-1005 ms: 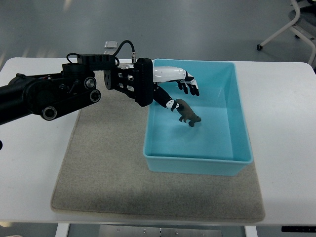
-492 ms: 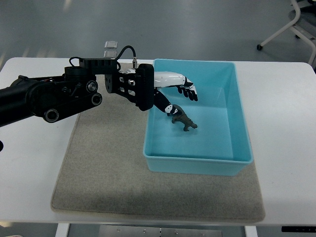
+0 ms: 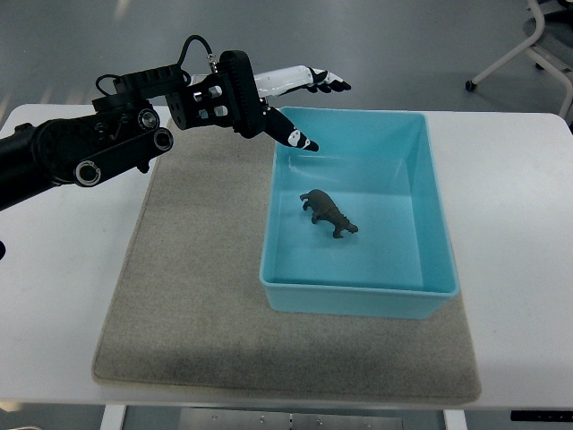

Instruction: Place brown hippo in blue box with left hand

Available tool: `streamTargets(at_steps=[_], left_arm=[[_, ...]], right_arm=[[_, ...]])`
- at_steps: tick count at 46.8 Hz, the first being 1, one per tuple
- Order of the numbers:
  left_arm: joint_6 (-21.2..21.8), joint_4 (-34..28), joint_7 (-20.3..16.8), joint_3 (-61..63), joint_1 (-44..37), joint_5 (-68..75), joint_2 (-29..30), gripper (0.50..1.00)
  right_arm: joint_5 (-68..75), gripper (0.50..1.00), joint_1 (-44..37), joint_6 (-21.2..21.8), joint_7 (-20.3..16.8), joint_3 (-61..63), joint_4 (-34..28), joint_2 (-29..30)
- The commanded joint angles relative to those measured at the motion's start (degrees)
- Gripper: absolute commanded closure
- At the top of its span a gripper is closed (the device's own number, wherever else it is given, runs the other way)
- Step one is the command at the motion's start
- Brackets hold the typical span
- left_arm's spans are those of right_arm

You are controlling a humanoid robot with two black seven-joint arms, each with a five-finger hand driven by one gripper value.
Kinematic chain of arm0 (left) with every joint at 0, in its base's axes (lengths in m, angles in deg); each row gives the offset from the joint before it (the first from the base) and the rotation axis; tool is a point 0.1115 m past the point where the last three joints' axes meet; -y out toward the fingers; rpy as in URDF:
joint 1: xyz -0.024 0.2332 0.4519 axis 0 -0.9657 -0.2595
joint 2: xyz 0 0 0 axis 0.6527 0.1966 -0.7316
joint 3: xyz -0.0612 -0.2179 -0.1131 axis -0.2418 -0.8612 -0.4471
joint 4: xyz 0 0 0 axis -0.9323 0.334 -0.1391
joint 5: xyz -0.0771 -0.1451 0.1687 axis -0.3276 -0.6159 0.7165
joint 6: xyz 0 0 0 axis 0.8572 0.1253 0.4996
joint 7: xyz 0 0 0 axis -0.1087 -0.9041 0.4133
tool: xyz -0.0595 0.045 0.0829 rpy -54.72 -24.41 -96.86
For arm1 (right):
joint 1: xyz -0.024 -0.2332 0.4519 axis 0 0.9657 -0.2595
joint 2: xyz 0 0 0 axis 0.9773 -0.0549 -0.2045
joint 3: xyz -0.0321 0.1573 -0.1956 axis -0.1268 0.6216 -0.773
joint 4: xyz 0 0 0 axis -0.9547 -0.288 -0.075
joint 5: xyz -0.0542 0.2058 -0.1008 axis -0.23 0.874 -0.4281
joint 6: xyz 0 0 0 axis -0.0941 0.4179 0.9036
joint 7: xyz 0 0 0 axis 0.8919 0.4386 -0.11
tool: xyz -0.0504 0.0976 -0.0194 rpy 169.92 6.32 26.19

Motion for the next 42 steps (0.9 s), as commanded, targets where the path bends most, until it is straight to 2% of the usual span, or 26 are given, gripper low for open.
streamTargets(at_steps=[1, 13, 24, 42], left_arm=[[0.54, -0.48, 0.00, -0.08, 0.03, -3.27, 0.20, 0.536], [5.20, -1.97, 0.00, -0.51, 0.20, -14.87, 0.37, 0.536], [8.89, -4.96, 0.00, -0.51, 0.12, -31.56, 0.29, 0.536], [9.07, -12.96, 0.00, -0.60, -0.67, -54.68, -0.24, 0.538]], right_arm=[[0.00, 0.564, 0.00, 0.00, 0.00, 0.03, 0.00, 0.00], [0.00, 0.564, 0.00, 0.00, 0.00, 0.03, 0.00, 0.00], [0.08, 0.564, 0.00, 0.00, 0.00, 0.03, 0.00, 0.00], [0.00, 0.564, 0.00, 0.00, 0.00, 0.03, 0.00, 0.00]])
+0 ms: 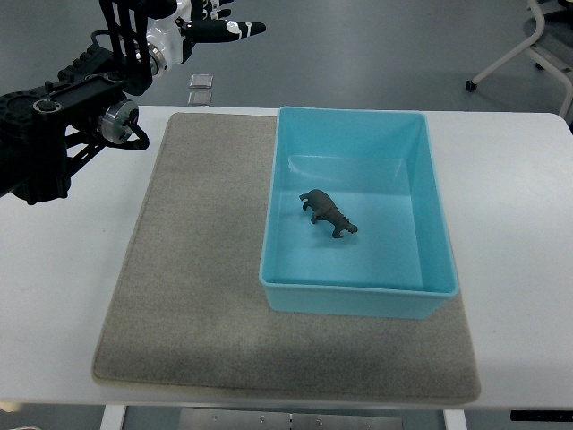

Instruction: Place brown hippo in blue box with left hand

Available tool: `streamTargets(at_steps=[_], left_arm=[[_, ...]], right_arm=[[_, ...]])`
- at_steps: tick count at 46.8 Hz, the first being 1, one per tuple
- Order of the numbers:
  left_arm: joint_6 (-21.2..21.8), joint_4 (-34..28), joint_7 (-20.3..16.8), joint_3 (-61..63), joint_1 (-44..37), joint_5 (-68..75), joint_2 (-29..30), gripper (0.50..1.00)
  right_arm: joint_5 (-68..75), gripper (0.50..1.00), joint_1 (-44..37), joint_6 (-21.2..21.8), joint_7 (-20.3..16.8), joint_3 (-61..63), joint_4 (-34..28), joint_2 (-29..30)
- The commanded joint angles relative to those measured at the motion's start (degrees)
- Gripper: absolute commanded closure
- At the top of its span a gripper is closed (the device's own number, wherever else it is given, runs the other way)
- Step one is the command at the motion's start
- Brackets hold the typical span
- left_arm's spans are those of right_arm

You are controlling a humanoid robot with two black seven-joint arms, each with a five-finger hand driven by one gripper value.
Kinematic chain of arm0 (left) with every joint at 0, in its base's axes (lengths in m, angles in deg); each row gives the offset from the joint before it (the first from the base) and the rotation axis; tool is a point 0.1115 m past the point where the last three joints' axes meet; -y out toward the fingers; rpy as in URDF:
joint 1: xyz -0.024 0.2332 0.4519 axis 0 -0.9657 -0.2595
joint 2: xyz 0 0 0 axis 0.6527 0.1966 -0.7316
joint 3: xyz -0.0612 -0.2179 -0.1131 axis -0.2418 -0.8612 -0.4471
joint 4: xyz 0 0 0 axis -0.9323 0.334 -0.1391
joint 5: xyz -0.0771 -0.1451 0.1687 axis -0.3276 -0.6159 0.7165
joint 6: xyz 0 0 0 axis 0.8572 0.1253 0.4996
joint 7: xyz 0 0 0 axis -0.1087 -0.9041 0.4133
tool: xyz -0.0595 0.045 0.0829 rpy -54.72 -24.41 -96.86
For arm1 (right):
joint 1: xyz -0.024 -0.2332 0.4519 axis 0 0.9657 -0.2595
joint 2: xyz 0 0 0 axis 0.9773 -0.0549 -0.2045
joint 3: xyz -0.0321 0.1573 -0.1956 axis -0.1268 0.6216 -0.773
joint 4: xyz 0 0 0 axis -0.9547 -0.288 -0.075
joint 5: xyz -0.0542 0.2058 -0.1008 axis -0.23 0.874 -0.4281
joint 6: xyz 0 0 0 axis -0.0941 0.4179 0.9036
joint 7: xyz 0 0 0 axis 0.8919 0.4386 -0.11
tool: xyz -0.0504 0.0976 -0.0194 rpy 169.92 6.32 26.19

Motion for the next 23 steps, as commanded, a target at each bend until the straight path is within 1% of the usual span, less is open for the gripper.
streamTargets(at_steps=[1, 8, 16, 19, 23], left_arm=[[-0.05, -1.04, 0.08, -0.04, -0.27, -4.13, -0.19, 0.538], [-0.13, -2.54, 0.79, -0.04, -0.36, -12.30, -0.45, 0.538], [-1.62, -5.08, 1.58, -0.04, -1.24, -21.80, -1.42, 0.536], [-3.55, -6.05, 2.28, -0.04, -1.77, -24.44, -1.42, 0.536], [-8.38, -8.42, 2.72, -0.04, -2.21, -27.16, -1.51, 0.536]], right_arm=[[-0.01, 0.564, 0.00, 0.00, 0.00, 0.02, 0.00, 0.00], [0.08, 0.564, 0.00, 0.00, 0.00, 0.02, 0.00, 0.00], [-0.01, 0.564, 0.00, 0.00, 0.00, 0.02, 0.00, 0.00], [-0.01, 0.564, 0.00, 0.00, 0.00, 0.02, 0.00, 0.00], [-0.01, 0.564, 0.00, 0.00, 0.00, 0.02, 0.00, 0.00]])
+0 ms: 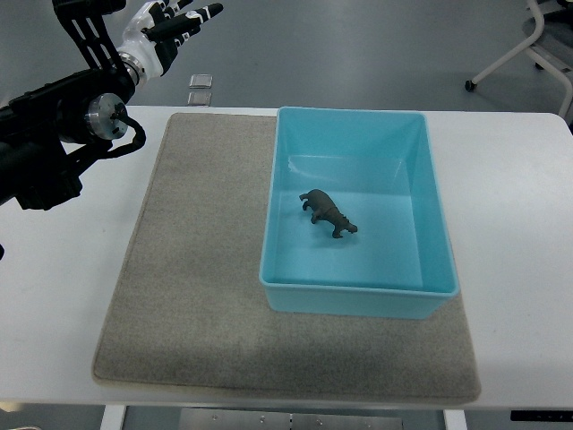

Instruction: Place brown hippo in blue box with left hand

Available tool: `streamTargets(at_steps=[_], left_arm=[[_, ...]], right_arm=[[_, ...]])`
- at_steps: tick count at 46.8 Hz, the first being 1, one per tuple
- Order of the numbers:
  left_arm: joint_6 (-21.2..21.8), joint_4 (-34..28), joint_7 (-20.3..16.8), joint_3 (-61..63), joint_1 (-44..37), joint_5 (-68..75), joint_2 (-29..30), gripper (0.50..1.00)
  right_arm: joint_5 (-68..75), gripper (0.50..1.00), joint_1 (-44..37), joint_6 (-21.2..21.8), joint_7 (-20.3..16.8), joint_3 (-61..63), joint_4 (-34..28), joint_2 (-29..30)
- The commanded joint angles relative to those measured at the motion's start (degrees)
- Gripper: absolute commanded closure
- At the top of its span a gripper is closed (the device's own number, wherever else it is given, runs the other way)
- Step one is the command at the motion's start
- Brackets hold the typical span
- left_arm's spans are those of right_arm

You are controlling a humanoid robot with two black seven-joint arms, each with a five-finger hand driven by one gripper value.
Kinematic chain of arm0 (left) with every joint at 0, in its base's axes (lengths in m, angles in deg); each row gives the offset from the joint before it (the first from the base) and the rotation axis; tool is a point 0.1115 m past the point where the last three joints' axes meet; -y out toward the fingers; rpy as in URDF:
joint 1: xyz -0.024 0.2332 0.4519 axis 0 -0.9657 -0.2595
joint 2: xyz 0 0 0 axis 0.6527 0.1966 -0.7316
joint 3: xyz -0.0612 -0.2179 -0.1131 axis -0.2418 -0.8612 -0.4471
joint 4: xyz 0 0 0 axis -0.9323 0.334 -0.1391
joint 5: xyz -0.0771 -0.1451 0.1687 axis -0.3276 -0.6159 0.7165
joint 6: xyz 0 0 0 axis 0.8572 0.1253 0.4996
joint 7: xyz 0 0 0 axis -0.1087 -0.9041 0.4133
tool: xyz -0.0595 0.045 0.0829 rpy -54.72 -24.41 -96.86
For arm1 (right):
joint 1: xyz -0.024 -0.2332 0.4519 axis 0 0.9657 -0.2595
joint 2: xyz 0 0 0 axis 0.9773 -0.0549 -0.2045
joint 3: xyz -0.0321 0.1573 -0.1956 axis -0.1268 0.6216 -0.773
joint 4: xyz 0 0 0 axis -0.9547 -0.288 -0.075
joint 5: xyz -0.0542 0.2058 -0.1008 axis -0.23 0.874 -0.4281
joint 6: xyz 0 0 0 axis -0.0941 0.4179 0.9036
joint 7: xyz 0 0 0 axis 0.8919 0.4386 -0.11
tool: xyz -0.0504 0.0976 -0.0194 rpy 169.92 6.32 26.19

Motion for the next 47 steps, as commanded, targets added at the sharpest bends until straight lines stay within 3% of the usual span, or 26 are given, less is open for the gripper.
streamTargets(at_steps=[1, 11, 22, 31, 47], left_arm=[[-5.09, -2.50, 0.30, 0.01, -0.63, -2.73, -0.09, 0.536], [-17.23, -10.23, 0.30, -1.04, -2.12, -3.97, -2.46, 0.534], [-20.04, -11.65, 0.30, -5.35, -4.41, -4.23, -3.78, 0.529], [-26.20, -12.26, 0.21, -5.52, -5.29, -4.23, -4.22, 0.506], [-26.02, -12.61, -0.06, -6.93, -6.61, -3.79, -4.57, 0.506]], right_arm=[[-0.01, 0.564, 0.00, 0.00, 0.00, 0.02, 0.00, 0.00], [-0.01, 0.564, 0.00, 0.00, 0.00, 0.02, 0.00, 0.00], [-0.01, 0.564, 0.09, 0.00, 0.00, 0.02, 0.00, 0.00], [-0.01, 0.564, 0.00, 0.00, 0.00, 0.02, 0.00, 0.00], [-0.01, 0.564, 0.00, 0.00, 0.00, 0.02, 0.00, 0.00]])
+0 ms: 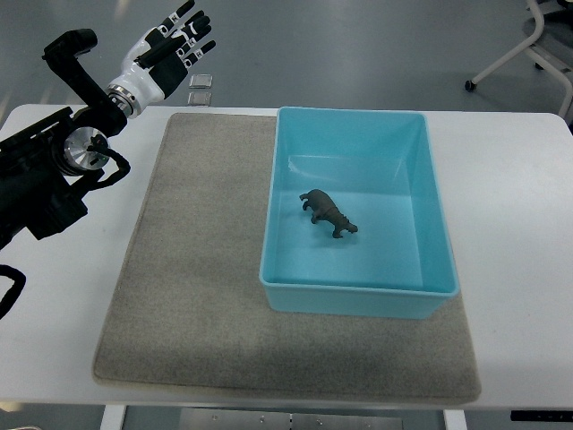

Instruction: Place brown hippo in blue box with left hand

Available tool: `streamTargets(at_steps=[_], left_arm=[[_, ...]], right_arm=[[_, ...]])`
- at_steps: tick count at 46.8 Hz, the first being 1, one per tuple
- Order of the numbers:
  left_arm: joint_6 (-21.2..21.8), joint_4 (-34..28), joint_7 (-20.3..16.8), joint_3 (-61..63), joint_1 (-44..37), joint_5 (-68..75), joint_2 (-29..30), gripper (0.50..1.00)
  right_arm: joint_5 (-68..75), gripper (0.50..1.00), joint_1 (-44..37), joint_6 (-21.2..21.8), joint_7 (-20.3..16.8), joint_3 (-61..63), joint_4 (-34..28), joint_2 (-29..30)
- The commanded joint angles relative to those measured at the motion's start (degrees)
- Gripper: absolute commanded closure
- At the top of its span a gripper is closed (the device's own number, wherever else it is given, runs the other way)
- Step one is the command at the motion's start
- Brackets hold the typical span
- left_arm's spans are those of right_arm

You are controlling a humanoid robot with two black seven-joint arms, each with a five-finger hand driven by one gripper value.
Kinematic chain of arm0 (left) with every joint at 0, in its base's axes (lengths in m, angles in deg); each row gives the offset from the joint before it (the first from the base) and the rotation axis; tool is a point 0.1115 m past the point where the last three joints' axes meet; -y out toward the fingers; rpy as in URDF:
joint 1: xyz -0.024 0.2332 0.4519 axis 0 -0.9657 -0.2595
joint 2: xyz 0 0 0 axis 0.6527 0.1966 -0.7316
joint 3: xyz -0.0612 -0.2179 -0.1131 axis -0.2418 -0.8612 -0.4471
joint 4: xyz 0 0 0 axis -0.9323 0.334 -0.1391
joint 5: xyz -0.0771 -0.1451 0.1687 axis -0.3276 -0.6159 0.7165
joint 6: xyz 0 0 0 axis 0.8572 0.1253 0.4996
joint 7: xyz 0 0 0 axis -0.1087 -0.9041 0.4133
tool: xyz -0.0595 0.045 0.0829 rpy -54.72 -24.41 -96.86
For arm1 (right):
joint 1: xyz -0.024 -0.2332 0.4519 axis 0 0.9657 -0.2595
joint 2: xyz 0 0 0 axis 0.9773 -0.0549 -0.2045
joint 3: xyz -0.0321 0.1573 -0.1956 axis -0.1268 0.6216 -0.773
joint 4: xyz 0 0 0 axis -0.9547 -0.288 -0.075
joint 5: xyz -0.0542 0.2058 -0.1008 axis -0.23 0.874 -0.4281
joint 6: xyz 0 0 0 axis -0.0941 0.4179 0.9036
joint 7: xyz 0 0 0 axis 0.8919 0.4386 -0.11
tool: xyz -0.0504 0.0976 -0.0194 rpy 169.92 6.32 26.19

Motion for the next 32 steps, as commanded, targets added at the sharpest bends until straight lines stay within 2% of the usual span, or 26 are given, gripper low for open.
streamTargets(at_steps=[1, 25, 32], left_arm=[[0.02, 0.02, -0.08, -0.02, -0.10, 0.06, 0.00, 0.506], [0.37, -0.07, -0.88, -0.28, -0.80, 0.24, -0.88, 0.506], [0.46, -1.74, -0.96, -0.37, -0.80, 0.41, -0.97, 0.506]], right_arm=[[-0.01, 0.564, 0.01, 0.00, 0.00, 0.01, 0.00, 0.00], [-0.01, 0.564, 0.01, 0.00, 0.00, 0.01, 0.00, 0.00], [-0.01, 0.564, -0.17, 0.79, -0.09, 0.10, -0.78, 0.00]])
